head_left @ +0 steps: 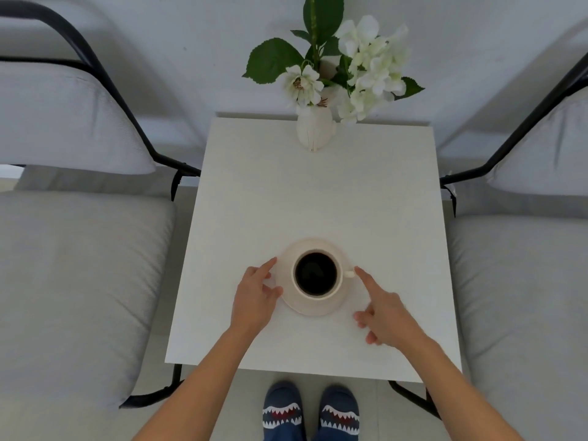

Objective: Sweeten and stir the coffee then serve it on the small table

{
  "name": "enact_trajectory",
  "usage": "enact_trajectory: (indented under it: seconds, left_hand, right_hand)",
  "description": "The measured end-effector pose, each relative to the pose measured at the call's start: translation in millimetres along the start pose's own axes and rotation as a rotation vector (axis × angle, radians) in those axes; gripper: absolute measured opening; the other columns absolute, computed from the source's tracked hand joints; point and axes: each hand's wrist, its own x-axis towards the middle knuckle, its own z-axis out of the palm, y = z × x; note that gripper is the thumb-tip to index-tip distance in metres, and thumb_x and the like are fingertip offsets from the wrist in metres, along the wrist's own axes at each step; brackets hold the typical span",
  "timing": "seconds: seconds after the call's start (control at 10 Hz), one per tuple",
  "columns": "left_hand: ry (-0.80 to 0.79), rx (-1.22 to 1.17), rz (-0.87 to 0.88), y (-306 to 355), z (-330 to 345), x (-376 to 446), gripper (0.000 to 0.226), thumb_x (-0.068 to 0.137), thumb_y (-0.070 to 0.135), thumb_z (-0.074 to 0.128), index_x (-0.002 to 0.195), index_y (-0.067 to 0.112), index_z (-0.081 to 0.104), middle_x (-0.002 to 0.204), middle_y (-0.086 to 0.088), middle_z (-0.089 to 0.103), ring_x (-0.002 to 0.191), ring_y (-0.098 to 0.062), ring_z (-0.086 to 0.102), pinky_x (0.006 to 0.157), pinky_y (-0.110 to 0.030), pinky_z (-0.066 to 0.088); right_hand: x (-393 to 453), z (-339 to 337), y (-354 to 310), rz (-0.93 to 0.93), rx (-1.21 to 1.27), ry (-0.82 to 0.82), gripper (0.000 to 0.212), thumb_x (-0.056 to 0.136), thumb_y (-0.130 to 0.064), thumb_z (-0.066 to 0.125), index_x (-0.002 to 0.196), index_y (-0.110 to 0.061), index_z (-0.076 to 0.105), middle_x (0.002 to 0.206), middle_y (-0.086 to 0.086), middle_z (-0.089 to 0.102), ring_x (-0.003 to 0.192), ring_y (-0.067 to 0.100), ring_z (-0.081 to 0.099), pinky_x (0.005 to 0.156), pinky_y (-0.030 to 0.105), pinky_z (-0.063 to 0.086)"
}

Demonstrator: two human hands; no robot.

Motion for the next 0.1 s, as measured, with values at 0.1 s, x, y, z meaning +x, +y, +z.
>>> enact_trajectory:
  seconds: [0.1]
  left_hand:
    - [0.152,0.057,0.011,-3.4,-4.5,-2.2,0.050,0.099,0.015,0.062,0.147,0.017,0.050,0.129,-0.006,0.052,0.112,-0.020,0.057,0.104,-0.030,0.048]
  right_hand:
    - [-30.6,-33.5,-9.9,-0.114,-0.041,0.346,0.039,0.093,-0.020,0.065,0.131,-0.029,0.058,0.073,-0.002,0.069,0.062,0.013,0.066,0.060,0.020,0.055]
